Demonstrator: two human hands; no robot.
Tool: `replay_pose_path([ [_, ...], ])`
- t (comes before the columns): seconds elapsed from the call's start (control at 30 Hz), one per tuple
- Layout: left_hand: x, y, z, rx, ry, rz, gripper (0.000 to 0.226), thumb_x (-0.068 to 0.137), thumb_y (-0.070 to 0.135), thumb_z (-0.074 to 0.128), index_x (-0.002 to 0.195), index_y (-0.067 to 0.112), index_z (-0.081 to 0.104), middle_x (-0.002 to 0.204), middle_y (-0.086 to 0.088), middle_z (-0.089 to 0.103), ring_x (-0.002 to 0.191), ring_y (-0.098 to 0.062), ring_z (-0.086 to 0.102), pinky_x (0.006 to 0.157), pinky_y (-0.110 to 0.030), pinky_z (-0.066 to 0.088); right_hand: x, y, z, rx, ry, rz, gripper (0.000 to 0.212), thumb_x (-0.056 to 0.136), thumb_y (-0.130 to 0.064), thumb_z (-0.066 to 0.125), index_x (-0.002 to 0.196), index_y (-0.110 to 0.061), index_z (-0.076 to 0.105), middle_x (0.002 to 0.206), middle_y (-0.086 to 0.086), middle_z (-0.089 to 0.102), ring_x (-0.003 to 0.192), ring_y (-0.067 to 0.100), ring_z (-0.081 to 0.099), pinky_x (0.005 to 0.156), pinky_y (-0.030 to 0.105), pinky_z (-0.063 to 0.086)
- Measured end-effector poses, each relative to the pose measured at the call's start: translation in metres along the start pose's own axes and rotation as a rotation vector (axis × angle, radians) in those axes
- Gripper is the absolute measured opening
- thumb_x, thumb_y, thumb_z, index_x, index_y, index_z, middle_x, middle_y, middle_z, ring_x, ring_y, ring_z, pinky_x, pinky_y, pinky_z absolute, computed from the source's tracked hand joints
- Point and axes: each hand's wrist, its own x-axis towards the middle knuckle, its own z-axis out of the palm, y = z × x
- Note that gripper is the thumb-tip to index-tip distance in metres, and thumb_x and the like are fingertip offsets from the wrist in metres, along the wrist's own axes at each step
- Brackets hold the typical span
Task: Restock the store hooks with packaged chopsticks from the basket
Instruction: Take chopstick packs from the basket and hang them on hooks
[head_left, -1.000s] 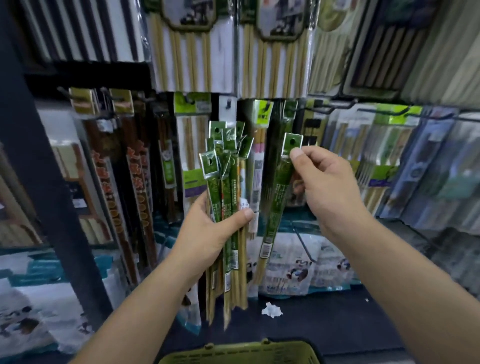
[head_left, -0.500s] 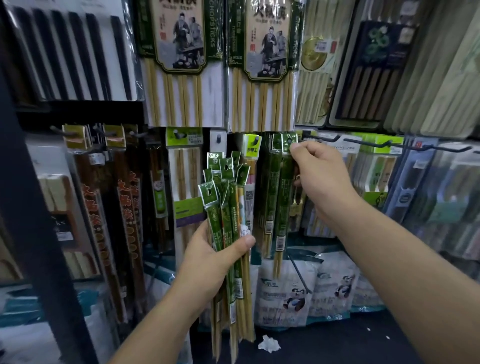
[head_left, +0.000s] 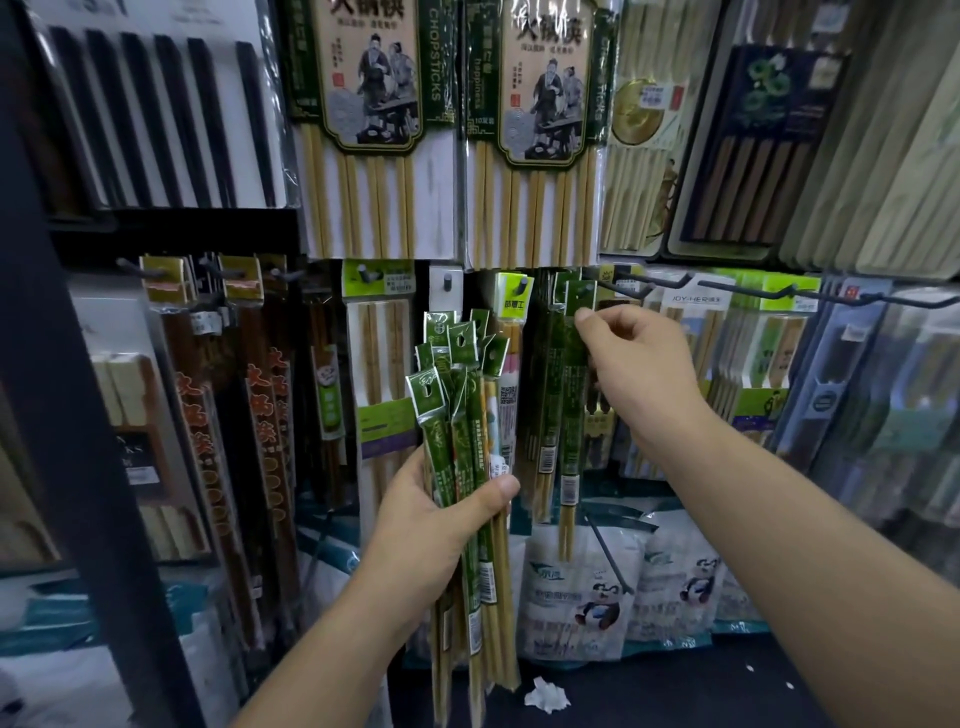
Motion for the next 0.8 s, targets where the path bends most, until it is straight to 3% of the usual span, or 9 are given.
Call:
replay_pose_path([
  [0.07,0.0,0.0,0.0,0.002,0.002,0.01,0.045,0.067,0.04,0.087,0.104,0.035,0.063,0.095,0.027,0.075,0.085,0.008,0.071,0.061,-0.002,0.048,-0.01,0.002,0.0,-0.01,0.07,-0.009,0.015,0.097,-0.039,0.064,0.091,-0.025,0.064,0.077,-0.009,0.062,0.067,0.002,0.058,0.065,0.026,0.045],
  [0.13,0.0,0.001,0.0,-0.001,-0.003,0.014,0.04,0.072,0.034,0.088,0.103,0.036,0.063,0.095,0.027,0.076,0.086,0.008,0.071,0.062,-0.002,0.049,-0.024,0.001,0.0,-0.027,0.075,-0.038,0.015,0.096,-0.039,0.065,0.089,-0.026,0.062,0.077,-0.01,0.061,0.065,-0.003,0.057,0.062,0.024,0.044],
  [0.27,0.001,-0.001,0.001,-0.014,-0.028,0.015,0.042,0.068,0.032,0.089,0.105,0.03,0.068,0.098,0.01,0.08,0.088,-0.007,0.076,0.066,-0.013,0.056,-0.052,-0.007,0.009,0.051,-0.255,-0.098,0.006,0.094,-0.034,0.069,0.093,-0.028,0.071,0.082,-0.008,0.07,0.076,0.003,0.065,0.061,0.016,0.052],
  [0.37,0.0,-0.001,0.003,-0.014,-0.054,0.017,0.036,0.066,0.032,0.089,0.098,0.034,0.073,0.098,0.003,0.08,0.089,-0.013,0.077,0.068,-0.018,0.058,-0.06,-0.011,0.015,0.105,-0.327,-0.116,0.008,0.094,-0.027,0.07,0.09,-0.021,0.073,0.077,-0.003,0.07,0.073,0.007,0.065,0.064,0.019,0.055],
  [0.53,-0.001,0.0,0.0,-0.008,-0.061,0.0,0.035,0.067,0.03,0.09,0.098,0.031,0.074,0.099,0.0,0.08,0.09,-0.016,0.077,0.069,-0.02,0.059,-0.058,-0.01,0.016,0.154,-0.332,-0.041,0.008,0.095,-0.022,0.069,0.089,-0.018,0.073,0.07,-0.006,0.067,0.066,0.007,0.063,0.061,0.021,0.055],
  [0.7,-0.003,0.0,-0.002,0.033,-0.02,-0.006,0.05,0.065,0.039,0.088,0.108,0.021,0.069,0.099,0.008,0.08,0.094,-0.009,0.075,0.074,-0.015,0.056,-0.054,-0.011,0.011,0.214,-0.258,-0.012,0.014,0.097,-0.021,0.066,0.085,-0.017,0.072,0.074,0.014,0.063,0.066,0.014,0.058,0.058,0.024,0.052],
  [0.8,-0.002,0.0,-0.005,0.047,0.007,-0.037,0.053,0.067,0.041,0.09,0.111,0.02,0.068,0.098,0.005,0.079,0.095,-0.013,0.075,0.086,-0.029,0.055,-0.044,-0.017,0.004,0.276,-0.17,0.002,0.021,0.098,-0.024,0.065,0.079,-0.022,0.073,0.072,0.008,0.059,0.065,0.016,0.054,0.058,0.028,0.049],
])
